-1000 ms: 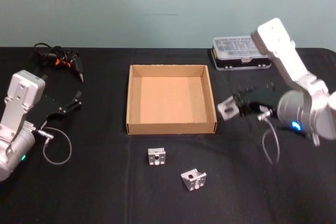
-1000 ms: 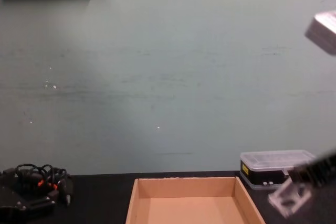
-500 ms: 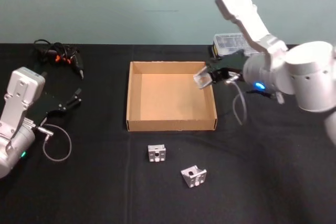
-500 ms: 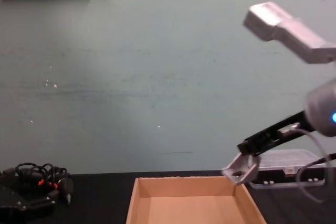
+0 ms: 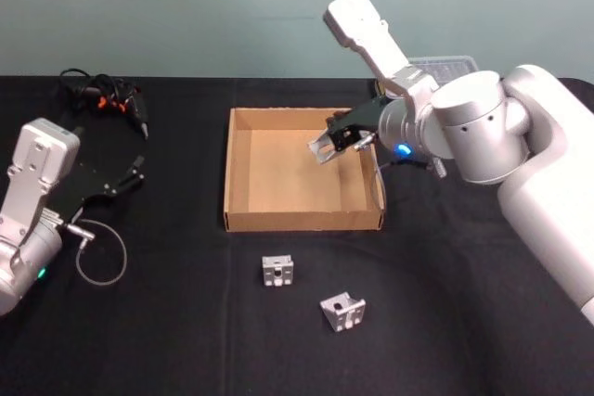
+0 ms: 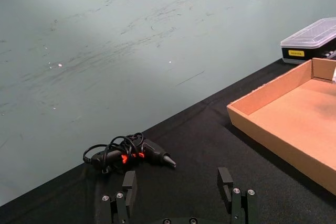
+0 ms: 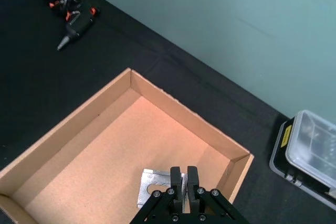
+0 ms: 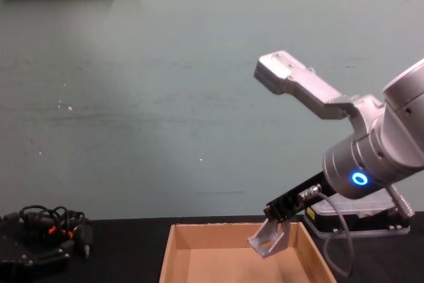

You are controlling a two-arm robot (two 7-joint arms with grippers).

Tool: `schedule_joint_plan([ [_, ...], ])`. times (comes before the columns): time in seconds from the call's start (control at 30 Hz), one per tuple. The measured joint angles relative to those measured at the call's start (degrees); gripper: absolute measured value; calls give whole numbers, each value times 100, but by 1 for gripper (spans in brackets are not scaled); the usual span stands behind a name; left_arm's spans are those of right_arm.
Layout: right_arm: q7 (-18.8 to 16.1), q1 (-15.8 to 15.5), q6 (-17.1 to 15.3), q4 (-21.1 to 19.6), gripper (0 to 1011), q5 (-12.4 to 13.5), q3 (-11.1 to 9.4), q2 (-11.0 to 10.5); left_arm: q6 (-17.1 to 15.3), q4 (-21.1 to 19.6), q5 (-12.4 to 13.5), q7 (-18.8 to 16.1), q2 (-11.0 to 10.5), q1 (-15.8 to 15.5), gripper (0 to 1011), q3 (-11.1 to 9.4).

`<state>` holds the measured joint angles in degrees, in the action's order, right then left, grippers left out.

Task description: Use one hand to pick up the angle iron from the table and place it into the box.

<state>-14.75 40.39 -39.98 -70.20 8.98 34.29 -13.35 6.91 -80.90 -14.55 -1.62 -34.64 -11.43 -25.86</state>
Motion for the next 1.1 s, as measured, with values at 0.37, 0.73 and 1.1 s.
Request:
schedule_joint_plan([
  [0.37, -50, 46, 240, 537, 73, -205, 70, 178, 0, 0, -1, 0, 0, 0, 1011, 0],
  [0.73, -48, 55, 200, 514, 105, -198, 68, 174, 0, 0, 0, 0, 0, 0, 1011, 0],
  [1.1, -47, 60, 176, 500, 432, -192, 68, 169, 0, 0, 0, 0, 0, 0, 1011, 0],
])
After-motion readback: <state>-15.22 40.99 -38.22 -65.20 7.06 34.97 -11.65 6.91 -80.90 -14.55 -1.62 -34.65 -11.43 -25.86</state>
